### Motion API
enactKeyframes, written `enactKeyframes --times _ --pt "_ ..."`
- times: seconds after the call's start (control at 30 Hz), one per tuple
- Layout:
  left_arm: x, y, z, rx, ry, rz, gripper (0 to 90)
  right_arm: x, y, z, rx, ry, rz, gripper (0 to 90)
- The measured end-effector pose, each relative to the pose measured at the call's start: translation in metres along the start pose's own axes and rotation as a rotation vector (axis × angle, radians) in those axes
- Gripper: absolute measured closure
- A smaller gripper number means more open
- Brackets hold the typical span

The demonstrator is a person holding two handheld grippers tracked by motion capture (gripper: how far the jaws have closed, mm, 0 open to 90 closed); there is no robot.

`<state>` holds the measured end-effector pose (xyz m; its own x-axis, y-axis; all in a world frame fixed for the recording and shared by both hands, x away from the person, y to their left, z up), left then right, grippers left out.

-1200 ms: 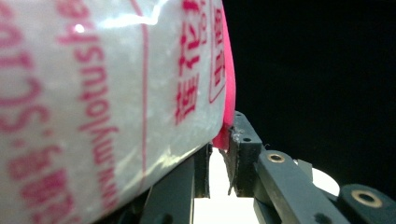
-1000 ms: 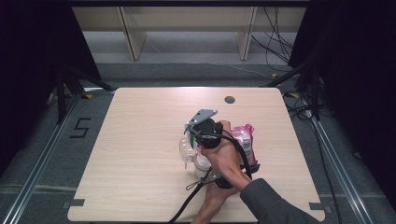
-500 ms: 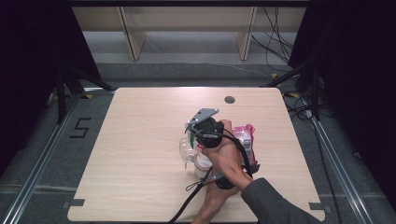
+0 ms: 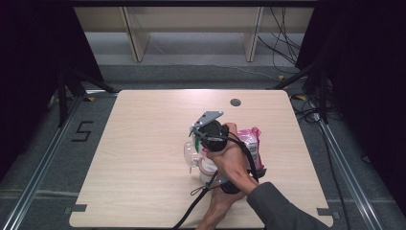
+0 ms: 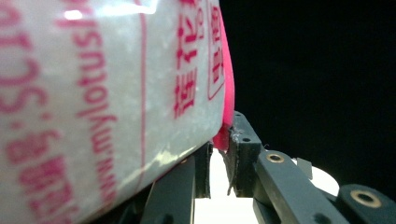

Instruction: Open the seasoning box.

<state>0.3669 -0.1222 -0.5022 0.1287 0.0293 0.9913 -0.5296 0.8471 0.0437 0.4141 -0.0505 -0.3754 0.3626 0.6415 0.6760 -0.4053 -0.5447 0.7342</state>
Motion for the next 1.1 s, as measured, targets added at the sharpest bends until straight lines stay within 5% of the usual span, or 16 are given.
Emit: enactKeyframes --times 0.23,0.27,0.4,0.43,0.7,0.93,0.97,1.1 --pt "0.000 -0.002 0.000 -0.006 -0.031 0.001 80.6 0.000 0.004 0.003 0.014 -0.011 0.022 90.0" --pt "-0.002 0.001 0.008 0.036 0.104 -0.031 80.5 0.000 0.005 0.003 0.015 -0.026 0.029 90.0" --pt "-0.005 0.000 0.009 0.042 0.095 -0.044 80.1 -0.002 0.012 0.006 0.019 -0.041 0.058 90.0" --pt "-0.005 -0.001 0.006 0.036 0.046 -0.040 80.0 -0.003 0.014 0.007 0.024 -0.047 0.058 90.0" --pt "-0.010 -0.002 0.007 0.052 0.006 -0.074 79.7 -0.010 0.028 0.012 0.027 -0.074 0.121 90.0" --pt "-0.016 0.002 0.004 0.083 0.029 -0.109 78.8 -0.014 0.036 0.017 0.043 -0.087 0.174 90.0" --pt "-0.017 0.004 0.001 0.095 -0.005 -0.129 78.9 -0.014 0.036 0.018 0.035 -0.082 0.193 90.0" --pt "-0.019 0.006 0.000 0.096 -0.020 -0.143 78.8 -0.017 0.042 0.019 0.047 -0.121 0.219 90.0"
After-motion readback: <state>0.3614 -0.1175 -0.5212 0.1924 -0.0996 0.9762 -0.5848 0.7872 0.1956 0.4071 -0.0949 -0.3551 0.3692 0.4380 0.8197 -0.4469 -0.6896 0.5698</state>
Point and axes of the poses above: each handheld gripper's, and its own axes: y roughly backward along the jaws, x roughly out of its top, z roughly to its right, the point moved 5 cm from there along -y, roughly forward along the jaws, and after that the axes turned 12 degrees about x, right-handed, at the moved point
